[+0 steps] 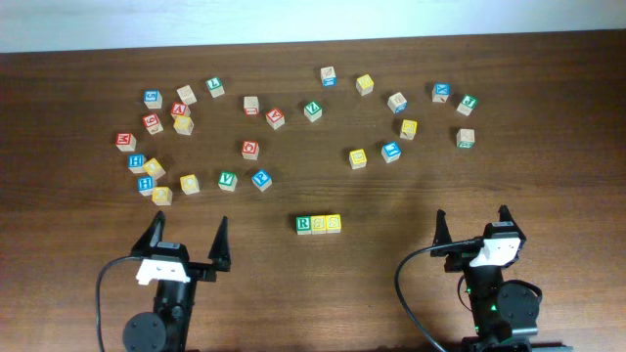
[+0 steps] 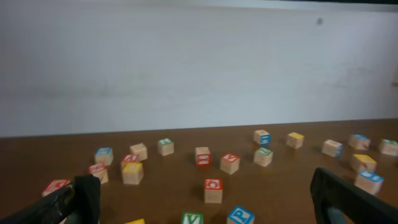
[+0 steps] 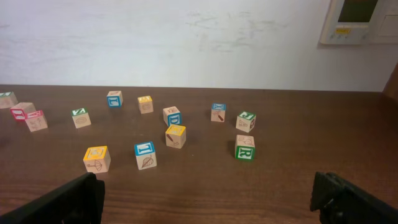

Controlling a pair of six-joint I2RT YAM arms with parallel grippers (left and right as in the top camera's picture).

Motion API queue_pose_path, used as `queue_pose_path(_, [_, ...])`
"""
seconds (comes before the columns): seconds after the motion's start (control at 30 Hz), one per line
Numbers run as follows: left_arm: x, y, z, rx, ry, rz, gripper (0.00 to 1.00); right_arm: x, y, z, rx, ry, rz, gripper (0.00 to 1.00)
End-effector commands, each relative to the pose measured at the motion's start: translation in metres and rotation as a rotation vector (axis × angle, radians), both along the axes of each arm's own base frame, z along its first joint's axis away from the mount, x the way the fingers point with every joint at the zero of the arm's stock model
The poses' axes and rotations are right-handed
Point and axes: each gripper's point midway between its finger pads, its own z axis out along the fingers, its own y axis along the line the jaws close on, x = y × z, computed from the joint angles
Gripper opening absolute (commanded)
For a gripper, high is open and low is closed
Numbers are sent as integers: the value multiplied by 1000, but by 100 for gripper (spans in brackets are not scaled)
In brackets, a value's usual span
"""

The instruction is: Spell out RSS

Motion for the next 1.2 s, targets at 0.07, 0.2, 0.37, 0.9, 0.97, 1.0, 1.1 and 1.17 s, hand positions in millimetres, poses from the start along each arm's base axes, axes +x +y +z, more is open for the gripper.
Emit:
queue_pose_path(0.07, [2,16,-44,-23,174,89,99,0,-1,-2,1,4,-5,98])
queue_pose_path(0.2, [2,17,-44,-15,172,95,99,0,-1,-2,1,4,-5,98])
queue_pose_path(0.37, [2,25,-46,22,176,146,99,0,-1,-2,1,4,-5,98])
queue_pose_path(0.9, [2,22,-46,71,172,126,99,0,-1,-2,1,4,-5,98])
queue_pose_path(0.97, [2,22,-46,71,172,126,99,0,-1,-2,1,4,-5,98])
queue_pose_path(1.0, [2,22,-46,71,172,126,99,0,-1,-2,1,4,-5,98])
queue_pose_path(1.1, [2,22,-46,71,172,126,99,0,-1,-2,1,4,-5,98])
queue_pose_path(1.17, [2,22,-46,81,172,127,99,0,-1,-2,1,4,-5,98])
